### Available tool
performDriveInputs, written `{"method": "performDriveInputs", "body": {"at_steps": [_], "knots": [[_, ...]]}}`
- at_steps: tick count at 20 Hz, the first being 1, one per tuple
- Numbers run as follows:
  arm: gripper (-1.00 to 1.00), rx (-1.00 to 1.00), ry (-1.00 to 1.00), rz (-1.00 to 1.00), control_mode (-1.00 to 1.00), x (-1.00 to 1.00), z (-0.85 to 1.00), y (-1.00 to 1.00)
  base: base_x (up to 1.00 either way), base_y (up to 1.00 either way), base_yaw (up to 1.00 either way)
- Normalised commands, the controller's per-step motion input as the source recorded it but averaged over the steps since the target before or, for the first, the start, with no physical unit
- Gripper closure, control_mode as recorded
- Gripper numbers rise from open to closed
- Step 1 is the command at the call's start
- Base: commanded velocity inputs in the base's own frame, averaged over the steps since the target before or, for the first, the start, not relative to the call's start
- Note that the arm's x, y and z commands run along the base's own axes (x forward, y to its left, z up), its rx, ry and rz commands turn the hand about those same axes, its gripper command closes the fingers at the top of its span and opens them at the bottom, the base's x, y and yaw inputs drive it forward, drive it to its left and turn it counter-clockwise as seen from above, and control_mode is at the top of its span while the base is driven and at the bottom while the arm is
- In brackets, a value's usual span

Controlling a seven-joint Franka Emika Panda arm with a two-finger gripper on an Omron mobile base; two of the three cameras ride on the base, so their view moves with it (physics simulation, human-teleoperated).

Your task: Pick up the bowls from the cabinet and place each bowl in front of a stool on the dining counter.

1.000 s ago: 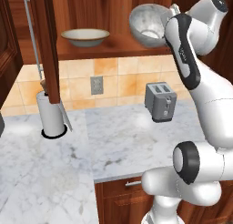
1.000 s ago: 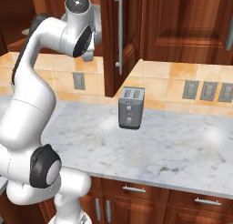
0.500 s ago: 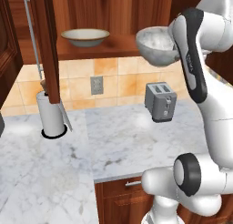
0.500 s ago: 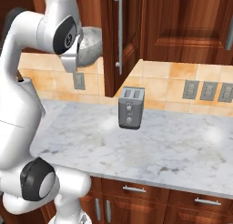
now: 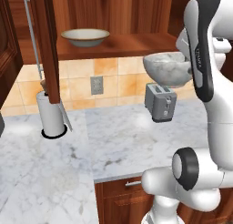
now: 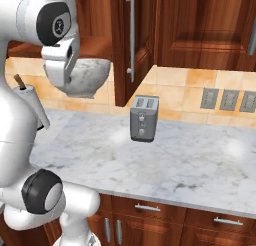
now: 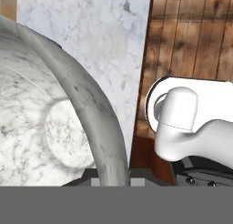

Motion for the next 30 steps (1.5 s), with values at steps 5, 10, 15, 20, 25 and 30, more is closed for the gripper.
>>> {"method": "performDriveInputs", "body": {"at_steps": [5,10,15,20,25,30], "knots": [[1.0,0.0,0.02,0.0,-1.0,-0.52,-0.52,0.03,0.0,0.0,0.0],[1.0,0.0,0.0,-0.02,-1.0,-0.43,-0.41,0.1,0.0,0.0,0.0],[1.0,0.0,-0.04,-0.08,-1.0,-0.37,-0.29,0.08,0.0,0.0,0.0],[1.0,0.02,-0.02,-0.07,-1.0,-0.28,-0.19,0.0,0.0,0.0,0.0],[1.0,0.0,-0.01,-0.02,-1.0,-0.13,-0.1,0.01,0.0,0.0,0.0],[1.0,0.0,0.0,0.0,-1.0,-0.01,-0.02,0.08,0.0,0.0,0.0]]}}
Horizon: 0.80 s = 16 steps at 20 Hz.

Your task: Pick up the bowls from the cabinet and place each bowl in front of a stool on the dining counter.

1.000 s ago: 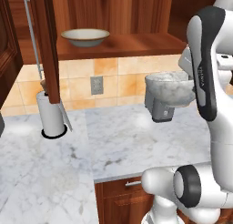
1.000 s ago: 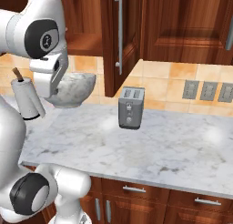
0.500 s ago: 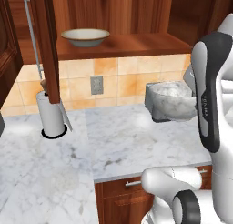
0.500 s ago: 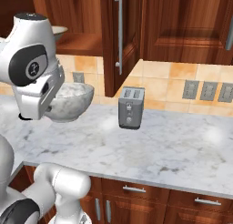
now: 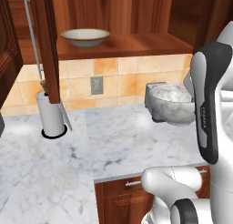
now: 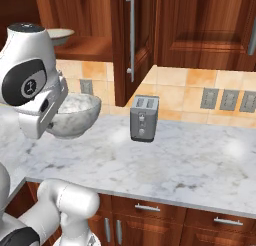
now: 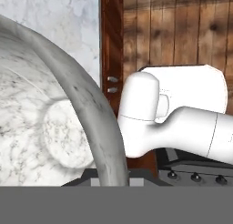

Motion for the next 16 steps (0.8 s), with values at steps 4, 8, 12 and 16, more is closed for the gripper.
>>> {"method": "performDriveInputs", "body": {"at_steps": [4,8,12,16], "knots": [[1.0,0.0,0.0,0.0,1.0,0.0,0.0,0.0,-0.65,-0.12,-0.04],[1.0,0.0,0.0,0.0,1.0,0.0,0.0,0.0,-0.98,-0.56,-0.38],[1.0,0.0,0.0,0.0,1.0,0.0,0.0,0.0,-0.42,-0.47,-0.72],[1.0,0.0,0.0,0.0,1.0,0.0,0.0,0.0,-0.11,-0.19,-0.88]]}}
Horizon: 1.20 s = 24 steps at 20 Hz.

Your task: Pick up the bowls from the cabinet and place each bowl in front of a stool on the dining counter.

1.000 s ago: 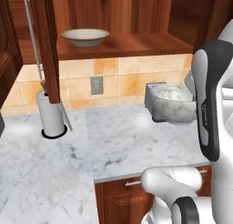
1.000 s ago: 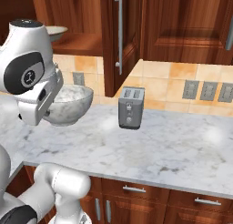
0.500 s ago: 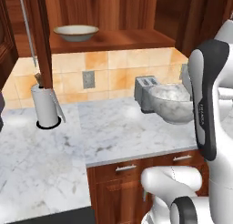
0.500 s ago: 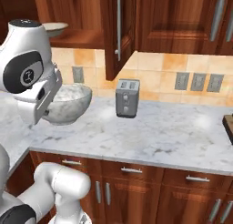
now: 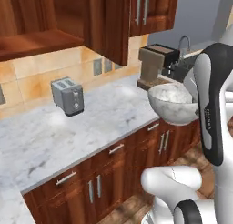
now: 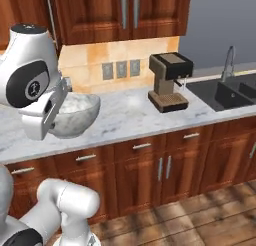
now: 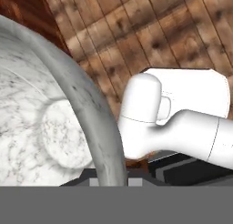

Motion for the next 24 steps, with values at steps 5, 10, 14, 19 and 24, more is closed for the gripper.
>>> {"method": "performDriveInputs", "body": {"at_steps": [5,10,14,19,24], "knots": [[1.0,0.0,0.0,0.0,1.0,0.0,0.0,0.0,-0.01,0.0,-0.99],[1.0,0.0,0.0,0.0,1.0,0.0,0.0,0.0,-0.02,0.0,-1.0],[1.0,0.0,0.0,0.0,1.0,0.0,0.0,0.0,0.0,0.0,-1.0],[1.0,0.0,0.0,0.0,1.0,0.0,0.0,0.0,0.0,0.0,-0.94],[1.0,0.0,0.0,0.0,1.0,0.0,0.0,0.0,0.23,-0.07,-0.8]]}}
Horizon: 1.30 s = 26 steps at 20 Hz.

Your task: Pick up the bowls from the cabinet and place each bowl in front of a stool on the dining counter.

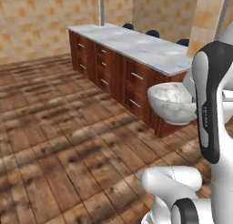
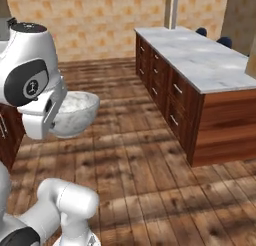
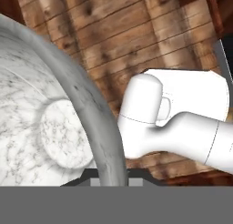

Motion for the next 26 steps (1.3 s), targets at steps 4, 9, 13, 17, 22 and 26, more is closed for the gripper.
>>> {"method": "performDriveInputs", "body": {"at_steps": [4,9,13,17,22,26], "knots": [[1.0,0.0,0.0,0.0,1.0,0.0,0.0,0.0,0.98,-0.65,-0.4],[1.0,0.0,0.0,0.0,1.0,0.0,0.0,0.0,1.0,-0.9,-0.27],[1.0,0.0,0.0,0.0,1.0,0.0,0.0,0.0,0.92,-0.91,-0.39],[1.0,0.0,0.0,0.0,1.0,0.0,0.0,0.0,0.35,-0.5,-0.69],[1.0,0.0,0.0,0.0,1.0,0.0,0.0,0.0,0.22,-0.08,-0.77],[1.0,0.0,0.0,0.0,1.0,0.0,0.0,0.0,0.79,0.02,-0.51]]}}
